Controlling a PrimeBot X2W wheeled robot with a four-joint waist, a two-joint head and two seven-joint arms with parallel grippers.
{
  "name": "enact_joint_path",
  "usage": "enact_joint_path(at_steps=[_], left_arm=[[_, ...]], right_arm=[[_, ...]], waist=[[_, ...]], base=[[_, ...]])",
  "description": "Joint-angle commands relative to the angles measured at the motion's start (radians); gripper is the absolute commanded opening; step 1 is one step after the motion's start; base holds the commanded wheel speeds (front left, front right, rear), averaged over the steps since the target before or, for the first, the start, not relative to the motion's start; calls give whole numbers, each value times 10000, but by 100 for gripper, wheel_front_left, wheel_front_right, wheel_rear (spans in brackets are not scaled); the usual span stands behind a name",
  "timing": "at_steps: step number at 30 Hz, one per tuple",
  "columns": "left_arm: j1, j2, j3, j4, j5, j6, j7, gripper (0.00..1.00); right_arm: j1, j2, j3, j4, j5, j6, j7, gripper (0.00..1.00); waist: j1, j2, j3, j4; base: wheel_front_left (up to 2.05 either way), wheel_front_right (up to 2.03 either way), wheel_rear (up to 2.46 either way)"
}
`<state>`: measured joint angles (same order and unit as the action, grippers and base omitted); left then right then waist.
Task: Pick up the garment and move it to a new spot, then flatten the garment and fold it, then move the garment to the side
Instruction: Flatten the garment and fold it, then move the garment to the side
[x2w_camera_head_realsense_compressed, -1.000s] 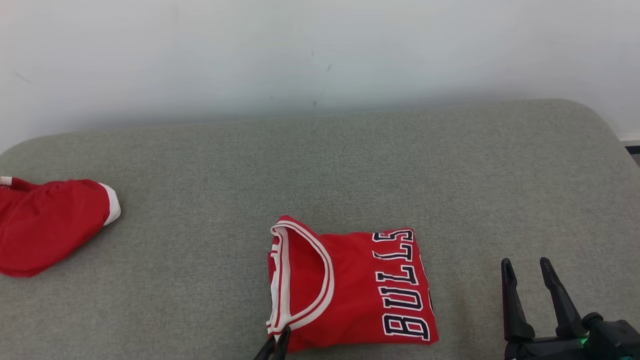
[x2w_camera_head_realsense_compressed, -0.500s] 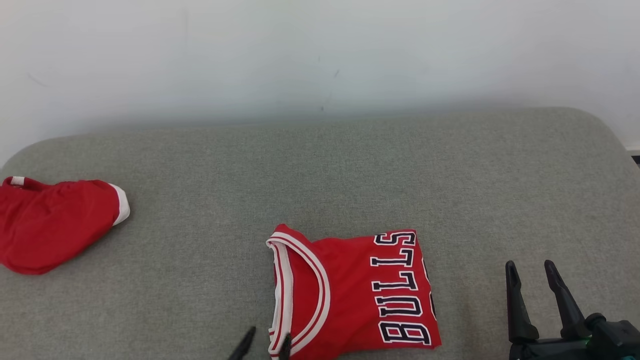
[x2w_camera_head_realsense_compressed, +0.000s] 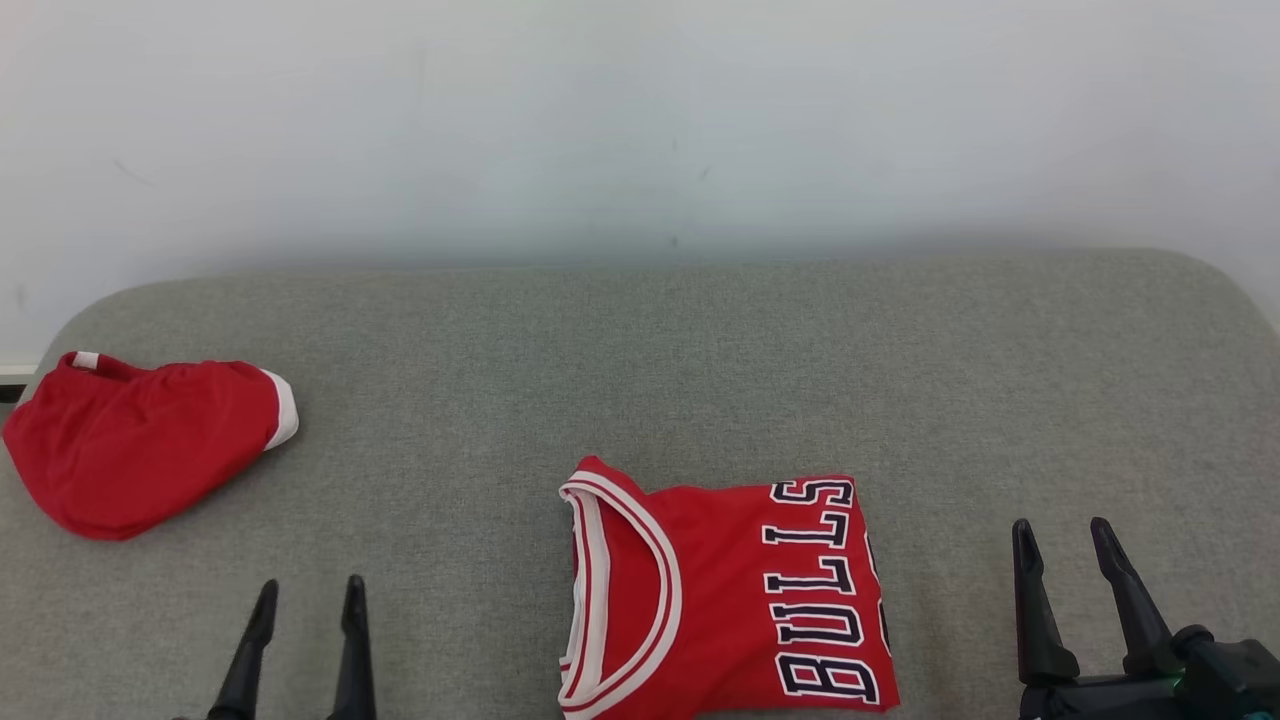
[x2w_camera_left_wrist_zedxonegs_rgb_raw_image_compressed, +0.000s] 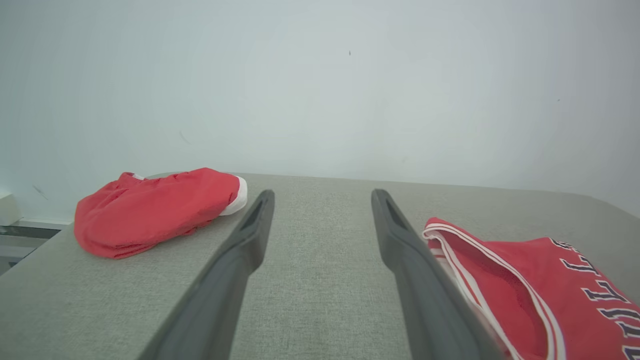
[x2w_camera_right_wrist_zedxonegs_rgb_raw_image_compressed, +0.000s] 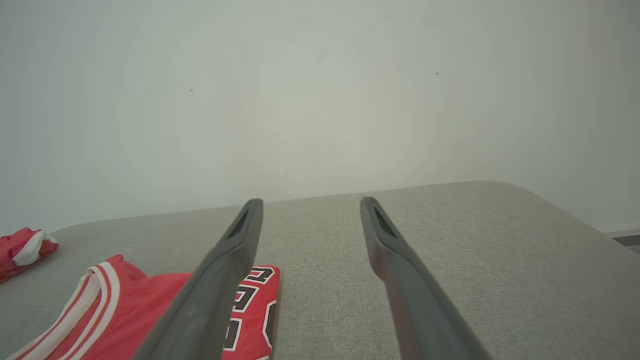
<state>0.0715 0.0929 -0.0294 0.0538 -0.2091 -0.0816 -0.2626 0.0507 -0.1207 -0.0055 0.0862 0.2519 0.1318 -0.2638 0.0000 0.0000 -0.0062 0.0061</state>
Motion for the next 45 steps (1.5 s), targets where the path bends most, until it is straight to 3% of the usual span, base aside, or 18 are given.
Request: enact_joint_path(at_steps=[1,6,20,45], left_arm=[[190,-20,150,-104,140,12,-31,100],[329,55,653,-53,367,-96,-31,100],[-244,-77,685,822,677,-334,-31,100],[-151,-258,992,671,893,-443,-31,100]], right_arm=[[66,-54,26,-9,-56,-25,-4,100],[148,-72,86,57,-57,-25,-4,100],[126,-95,378,433,-179,-25,-4,100],[-2,-186,734,673,-12,-25,-4,100]], waist=[[0,0,-44,34],[0,0,-104,88],[0,0,-104,82],[0,0,-156,47]], base=[[0,0,0],[0,0,0],[0,0,0],[0,0,0]])
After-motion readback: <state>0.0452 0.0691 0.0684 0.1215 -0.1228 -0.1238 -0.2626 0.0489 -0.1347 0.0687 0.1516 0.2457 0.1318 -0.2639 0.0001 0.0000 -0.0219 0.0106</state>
